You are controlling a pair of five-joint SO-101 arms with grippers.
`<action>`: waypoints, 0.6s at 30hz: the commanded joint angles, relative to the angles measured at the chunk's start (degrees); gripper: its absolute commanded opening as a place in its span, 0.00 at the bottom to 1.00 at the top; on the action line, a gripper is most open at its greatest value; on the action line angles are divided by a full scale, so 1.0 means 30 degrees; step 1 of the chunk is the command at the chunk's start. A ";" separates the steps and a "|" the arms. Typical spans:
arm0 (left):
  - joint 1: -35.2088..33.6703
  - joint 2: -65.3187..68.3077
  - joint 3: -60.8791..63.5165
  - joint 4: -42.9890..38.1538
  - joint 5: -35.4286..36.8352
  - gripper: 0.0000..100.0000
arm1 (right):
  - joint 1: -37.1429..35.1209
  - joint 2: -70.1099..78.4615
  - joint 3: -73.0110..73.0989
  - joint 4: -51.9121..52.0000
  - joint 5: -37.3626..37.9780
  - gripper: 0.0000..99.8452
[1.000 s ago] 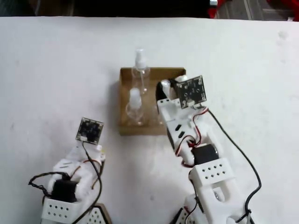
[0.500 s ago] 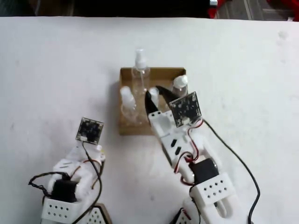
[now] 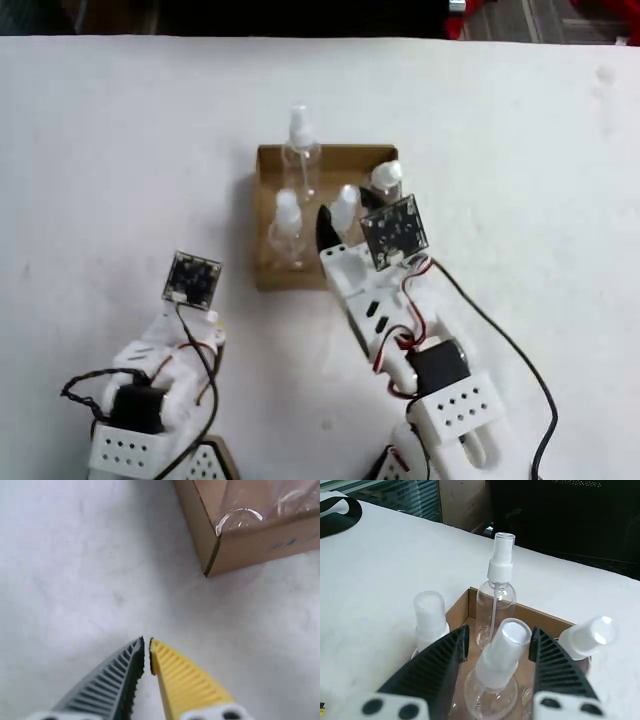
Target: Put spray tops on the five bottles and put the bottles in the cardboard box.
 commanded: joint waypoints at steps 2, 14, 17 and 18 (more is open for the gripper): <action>-0.0132 -0.0132 0.0029 0.0117 -0.0234 0.02 | 0.0103 -0.0308 -0.0264 -0.0103 0.0264 0.17; -0.0103 -0.0132 0.0029 0.0117 -0.0234 0.02 | 0.0220 -0.0132 -0.0762 -0.0073 0.0117 0.12; -0.0103 -0.0132 0.0029 0.0117 -0.0234 0.02 | 0.0220 -0.0132 -0.0850 -0.0103 0.0117 0.01; -0.0132 -0.0132 0.0029 0.0117 -0.0234 0.02 | 0.0190 -0.0132 -0.0850 -0.0103 0.0117 0.01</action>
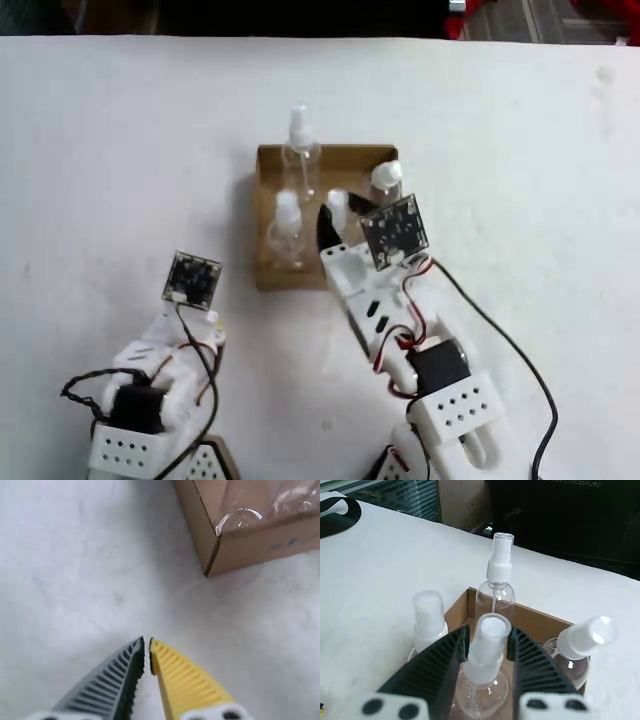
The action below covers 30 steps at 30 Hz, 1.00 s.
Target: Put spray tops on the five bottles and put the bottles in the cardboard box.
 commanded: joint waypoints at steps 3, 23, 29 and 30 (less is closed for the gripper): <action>-0.0132 -0.0132 0.0029 0.0117 -0.0234 0.02 | 0.0220 -0.0132 -0.0850 -0.0103 0.0205 0.03; -0.0190 -0.0132 0.0029 0.0117 -0.0234 0.02 | 0.3062 -0.4967 -0.0908 0.1656 0.0264 0.20; -0.0190 -0.0132 0.0029 0.0117 -0.0234 0.02 | 0.4938 -0.7370 -0.0908 0.2828 0.0264 0.11; -0.0190 -0.0132 0.0029 0.0117 -0.0234 0.02 | 0.5143 -0.7751 -0.0908 0.3092 0.0264 0.08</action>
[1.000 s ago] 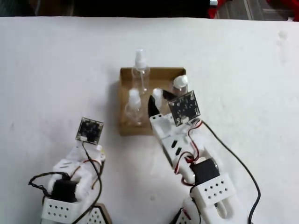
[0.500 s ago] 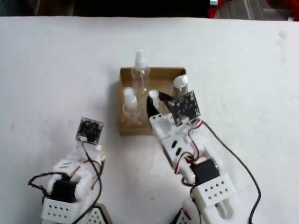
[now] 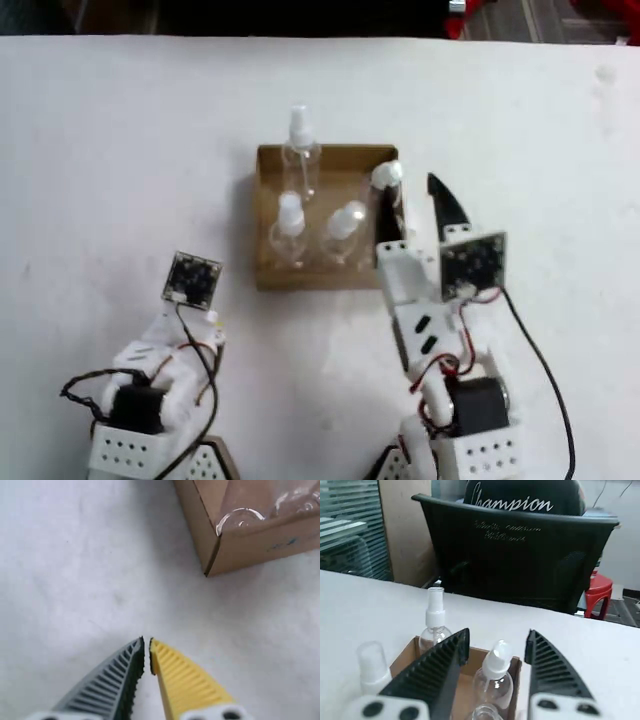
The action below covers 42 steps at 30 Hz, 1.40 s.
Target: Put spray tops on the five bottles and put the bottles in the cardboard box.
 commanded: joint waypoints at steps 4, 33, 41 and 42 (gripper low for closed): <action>-0.0190 -0.0132 0.0029 0.0117 -0.0234 0.02 | 0.1421 -0.2681 -0.0908 0.1714 0.0264 0.01; -0.0161 -0.0132 0.0029 0.0059 -0.0147 0.02 | 0.6081 2.1319 -1.9370 1.3289 0.0059 0.02; -0.0161 -0.0132 0.0029 0.0059 -0.0176 0.02 | 0.6374 2.8469 -2.2066 1.3846 0.1289 0.02; -0.0161 -0.0132 0.0029 0.0059 -0.0205 0.02 | 0.6520 2.9114 -2.2593 1.3993 0.1289 0.02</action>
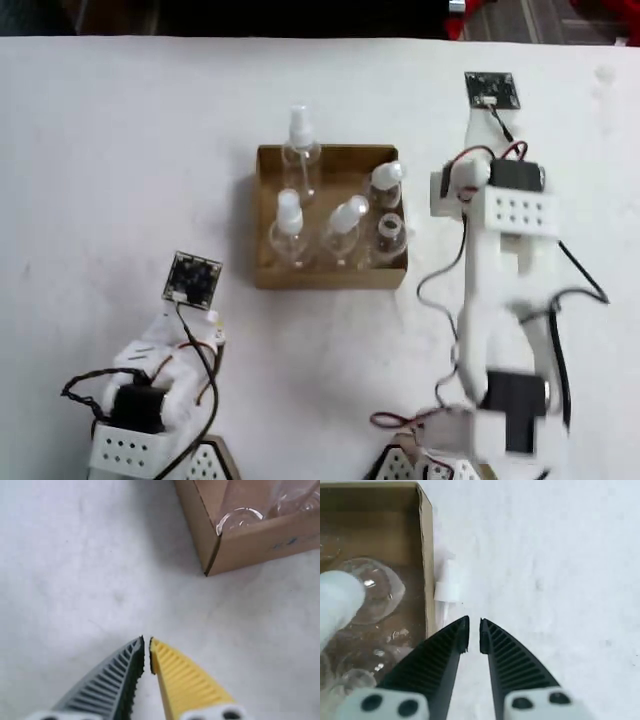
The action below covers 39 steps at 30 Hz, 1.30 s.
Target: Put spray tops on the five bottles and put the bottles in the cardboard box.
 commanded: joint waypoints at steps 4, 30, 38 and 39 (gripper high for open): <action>-0.0161 -0.0132 0.0029 0.0088 -0.0205 0.02 | 0.1509 0.3092 -0.3751 0.0952 -0.0938 0.02; -0.0073 -0.0132 0.0029 0.0117 -0.0205 0.02 | -0.1040 0.7604 -0.7238 0.0747 -0.5597 0.23; -0.0073 -0.0132 0.0029 0.0117 -0.0205 0.02 | -0.0864 0.9597 -0.7209 0.0894 -0.5597 0.23; -0.0073 -0.0132 0.0029 0.0117 -0.0205 0.02 | -0.1011 0.9978 -0.7267 0.0894 -0.5597 0.23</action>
